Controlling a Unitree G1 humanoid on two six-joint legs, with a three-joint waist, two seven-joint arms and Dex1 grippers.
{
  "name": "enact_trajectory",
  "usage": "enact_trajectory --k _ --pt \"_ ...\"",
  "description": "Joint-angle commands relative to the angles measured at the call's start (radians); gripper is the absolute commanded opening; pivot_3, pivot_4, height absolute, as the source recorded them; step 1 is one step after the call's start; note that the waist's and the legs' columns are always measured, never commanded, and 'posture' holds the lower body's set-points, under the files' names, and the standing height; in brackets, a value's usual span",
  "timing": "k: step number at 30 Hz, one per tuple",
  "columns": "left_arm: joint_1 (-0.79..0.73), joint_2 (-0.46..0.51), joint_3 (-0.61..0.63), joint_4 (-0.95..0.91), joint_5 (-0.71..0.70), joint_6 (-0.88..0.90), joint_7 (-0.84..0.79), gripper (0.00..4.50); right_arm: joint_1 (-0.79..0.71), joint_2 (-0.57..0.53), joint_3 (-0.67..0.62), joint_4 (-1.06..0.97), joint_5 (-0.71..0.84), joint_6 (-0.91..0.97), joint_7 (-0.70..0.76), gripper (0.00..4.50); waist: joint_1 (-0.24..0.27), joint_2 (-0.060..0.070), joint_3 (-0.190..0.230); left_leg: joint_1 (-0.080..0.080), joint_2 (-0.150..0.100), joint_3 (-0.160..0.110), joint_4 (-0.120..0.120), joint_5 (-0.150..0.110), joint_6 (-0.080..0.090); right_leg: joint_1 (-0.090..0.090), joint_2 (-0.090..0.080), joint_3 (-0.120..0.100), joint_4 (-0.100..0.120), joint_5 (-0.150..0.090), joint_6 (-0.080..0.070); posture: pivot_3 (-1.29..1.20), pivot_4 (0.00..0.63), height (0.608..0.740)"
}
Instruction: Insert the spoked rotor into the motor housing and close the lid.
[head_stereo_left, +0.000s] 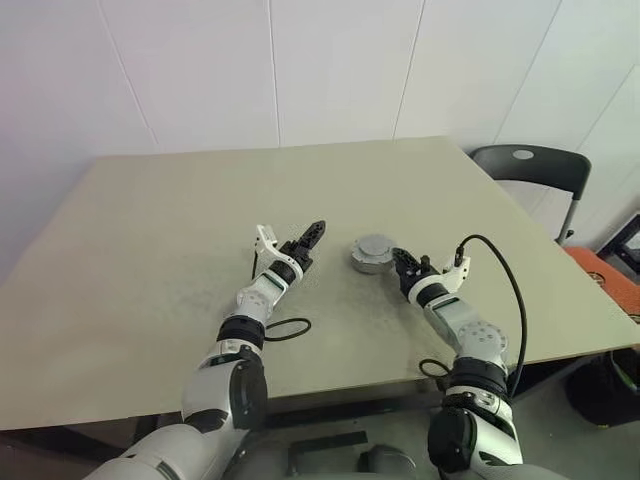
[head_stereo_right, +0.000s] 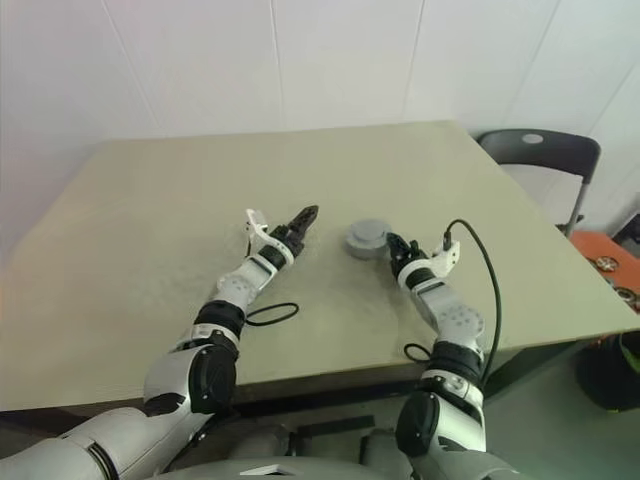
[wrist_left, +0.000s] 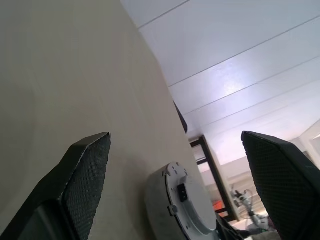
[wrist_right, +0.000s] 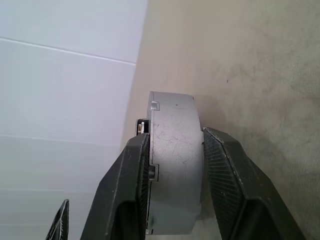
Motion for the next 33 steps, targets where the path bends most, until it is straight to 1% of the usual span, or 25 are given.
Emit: enact_trajectory --k 1,5,10,14,24,33 --pt "-0.035 -0.020 0.026 -0.011 -0.059 0.078 0.021 4.44 -0.029 0.021 0.022 0.039 0.032 -0.013 0.045 1.32 -0.008 0.000 0.000 0.000 0.000 0.000 0.000 0.000 0.000 0.000 0.000 0.000 0.000 0.000 0.000 0.00 0.000 0.740" --pt "-0.024 -0.043 0.031 -0.027 -0.102 0.168 0.011 4.44 -0.040 0.028 0.007 0.033 0.104 0.015 0.096 1.32 -0.011 0.002 0.002 0.000 0.000 -0.001 -0.001 0.001 0.001 -0.001 0.001 0.000 0.001 0.000 0.000 0.00 0.000 0.740" --pt "-0.014 -0.055 0.029 -0.073 -0.158 0.240 -0.034 4.44 -0.028 0.033 0.028 0.010 0.124 0.040 0.110 1.32 -0.007 0.005 0.011 0.000 0.000 -0.001 -0.002 0.001 0.002 -0.003 0.002 0.000 0.001 0.000 0.000 0.00 0.000 0.740" --pt "-0.008 -0.062 0.015 -0.079 -0.166 0.274 -0.030 4.44 -0.024 0.036 0.024 -0.017 0.158 0.060 0.126 1.32 -0.005 0.006 0.015 -0.002 0.000 -0.001 -0.003 0.001 0.002 -0.004 0.001 0.000 0.001 0.000 0.000 0.00 0.000 0.740" --pt "0.001 -0.063 0.001 -0.067 -0.145 0.248 -0.006 4.44 -0.011 0.046 0.020 -0.069 0.240 0.086 0.146 1.32 -0.001 0.006 0.018 -0.003 -0.002 -0.001 -0.003 0.001 0.002 -0.004 0.000 0.000 0.000 0.001 0.001 0.00 0.000 0.740" --pt "0.004 -0.064 -0.007 -0.057 -0.145 0.239 -0.004 4.44 0.003 0.047 0.034 -0.082 0.261 0.092 0.140 1.32 -0.002 0.007 0.018 -0.003 -0.002 0.000 -0.004 0.001 0.002 -0.005 0.000 0.000 0.000 0.001 0.001 0.00 0.000 0.740"
